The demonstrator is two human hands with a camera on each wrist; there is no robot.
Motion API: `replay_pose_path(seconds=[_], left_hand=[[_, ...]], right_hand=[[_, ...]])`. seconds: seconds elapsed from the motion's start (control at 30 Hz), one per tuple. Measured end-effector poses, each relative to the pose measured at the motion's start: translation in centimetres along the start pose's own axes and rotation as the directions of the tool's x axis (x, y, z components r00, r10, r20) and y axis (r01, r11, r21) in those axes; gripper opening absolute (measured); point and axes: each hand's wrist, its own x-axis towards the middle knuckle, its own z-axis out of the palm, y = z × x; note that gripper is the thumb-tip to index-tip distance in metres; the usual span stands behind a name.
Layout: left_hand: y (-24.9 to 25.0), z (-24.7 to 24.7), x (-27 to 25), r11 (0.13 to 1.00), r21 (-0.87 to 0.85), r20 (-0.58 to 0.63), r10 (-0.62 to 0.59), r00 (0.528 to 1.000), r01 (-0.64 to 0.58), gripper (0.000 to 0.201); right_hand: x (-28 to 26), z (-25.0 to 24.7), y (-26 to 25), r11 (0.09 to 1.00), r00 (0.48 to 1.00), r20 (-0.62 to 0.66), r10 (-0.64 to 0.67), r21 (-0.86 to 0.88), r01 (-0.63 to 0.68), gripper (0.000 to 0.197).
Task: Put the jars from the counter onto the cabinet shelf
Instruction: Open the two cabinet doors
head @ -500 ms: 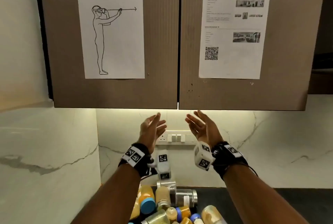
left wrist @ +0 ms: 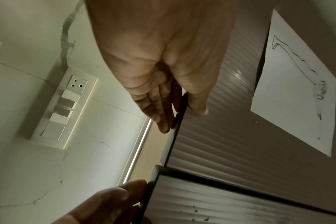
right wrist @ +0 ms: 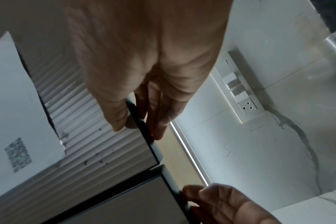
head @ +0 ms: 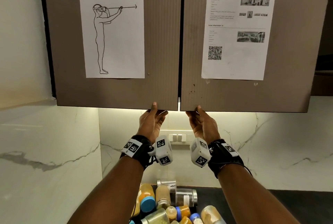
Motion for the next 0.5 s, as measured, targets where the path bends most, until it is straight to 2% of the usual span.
replay_pose_path(seconds=[0.23,0.4,0.5], left_hand=[[1.8,-1.0,-5.1,0.999,-0.049,0.062,0.018,0.998,-0.015,0.028],[4.3,-2.7,-9.8,0.996,-0.084,0.114,0.017,0.993,-0.008,0.041],[5.9,-3.8,-12.6,0.994,-0.108,0.129,0.024,0.991,-0.010,0.037]], right_hand=[[-4.8,0.1,-0.6,0.995,0.995,0.002,-0.101,-0.009,0.101,0.041],[-10.2,-0.3,-2.4,0.990,0.990,0.023,-0.137,0.033,0.136,0.039],[-13.9,-0.8,-3.9,0.985,0.988,-0.004,-0.153,0.076,0.153,0.037]])
